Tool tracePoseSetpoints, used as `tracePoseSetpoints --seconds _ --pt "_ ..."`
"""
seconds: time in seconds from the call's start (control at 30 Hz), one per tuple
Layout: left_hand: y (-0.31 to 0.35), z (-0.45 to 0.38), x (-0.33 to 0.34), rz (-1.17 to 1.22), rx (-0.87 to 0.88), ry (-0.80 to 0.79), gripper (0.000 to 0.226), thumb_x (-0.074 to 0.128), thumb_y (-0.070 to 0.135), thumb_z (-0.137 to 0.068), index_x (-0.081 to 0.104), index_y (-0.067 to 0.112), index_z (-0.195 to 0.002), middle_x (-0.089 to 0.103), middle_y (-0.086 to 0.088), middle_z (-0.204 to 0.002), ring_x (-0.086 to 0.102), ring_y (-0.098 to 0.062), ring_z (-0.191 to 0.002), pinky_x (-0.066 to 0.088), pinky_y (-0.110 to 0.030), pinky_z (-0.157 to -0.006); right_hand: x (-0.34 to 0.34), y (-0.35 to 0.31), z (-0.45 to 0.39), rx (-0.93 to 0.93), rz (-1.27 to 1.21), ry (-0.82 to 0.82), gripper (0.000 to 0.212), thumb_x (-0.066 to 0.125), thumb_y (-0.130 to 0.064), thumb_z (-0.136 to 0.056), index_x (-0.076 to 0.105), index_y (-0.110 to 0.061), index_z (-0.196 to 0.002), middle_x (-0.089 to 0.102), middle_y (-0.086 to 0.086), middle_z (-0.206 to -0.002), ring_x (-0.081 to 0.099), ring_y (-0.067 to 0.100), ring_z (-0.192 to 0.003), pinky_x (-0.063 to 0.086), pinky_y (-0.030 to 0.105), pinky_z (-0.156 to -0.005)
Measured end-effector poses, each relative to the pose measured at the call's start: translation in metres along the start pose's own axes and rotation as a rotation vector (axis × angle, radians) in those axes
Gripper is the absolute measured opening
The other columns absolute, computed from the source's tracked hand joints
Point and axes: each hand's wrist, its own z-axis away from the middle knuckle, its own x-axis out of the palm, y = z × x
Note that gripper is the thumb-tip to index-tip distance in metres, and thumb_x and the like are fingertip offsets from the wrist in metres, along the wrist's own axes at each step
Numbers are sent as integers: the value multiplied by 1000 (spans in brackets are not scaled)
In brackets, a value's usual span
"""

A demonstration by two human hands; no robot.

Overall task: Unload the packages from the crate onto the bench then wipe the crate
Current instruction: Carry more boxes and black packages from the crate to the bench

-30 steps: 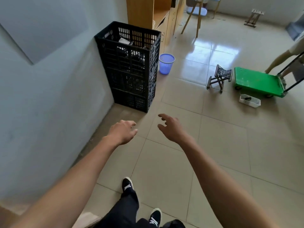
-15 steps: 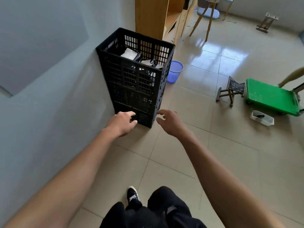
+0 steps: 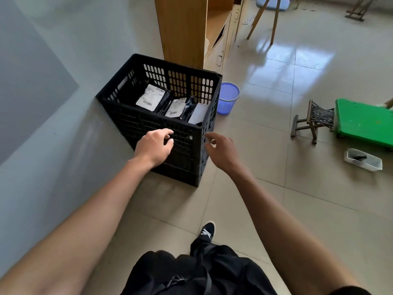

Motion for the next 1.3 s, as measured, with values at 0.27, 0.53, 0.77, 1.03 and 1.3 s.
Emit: tracePoseSetpoints --seconds 0.27,0.53,0.77,1.03,1.3 --pt "-3 -116 -9 80 -53 58 31 58 38 -93 69 30 -121 72 9 -108 66 -17 -98 56 -38 -86 5 -13 -114 -58 -42 -22 39 59 -18 -96 64 -19 -134 69 5 -127 63 22 -113 51 39 -100" --pt "-39 -243 4 189 -163 -133 47 63 43 -94 62 24 -138 67 -5 -129 63 -24 -112 52 -35 -93 46 -34 -223 16 31 -64 40 59 -25 -97 62 -22 -137 65 2 -134 55 20 -124 40 27 -91" --pt "-77 -329 43 166 -148 -348 54 61 40 -95 53 24 -146 55 -4 -147 54 -28 -130 47 -42 -105 94 -25 -294 265 105 -147 48 57 -21 -95 55 -16 -143 57 4 -144 47 24 -136 41 41 -113" --pt "-94 -362 109 111 -165 -581 63 61 37 -93 44 21 -152 43 -6 -158 42 -29 -143 37 -46 -116 138 11 -329 599 62 -97 72 57 -21 -93 25 -11 -157 46 16 -151 43 35 -138 41 45 -110" --pt "-99 -376 148 44 -239 -631 82 59 57 -92 23 26 -158 16 -8 -169 19 -34 -152 29 -56 -118 168 55 -342 683 186 -201 64 56 -24 -97 30 -22 -155 8 11 -168 4 35 -154 21 58 -121"
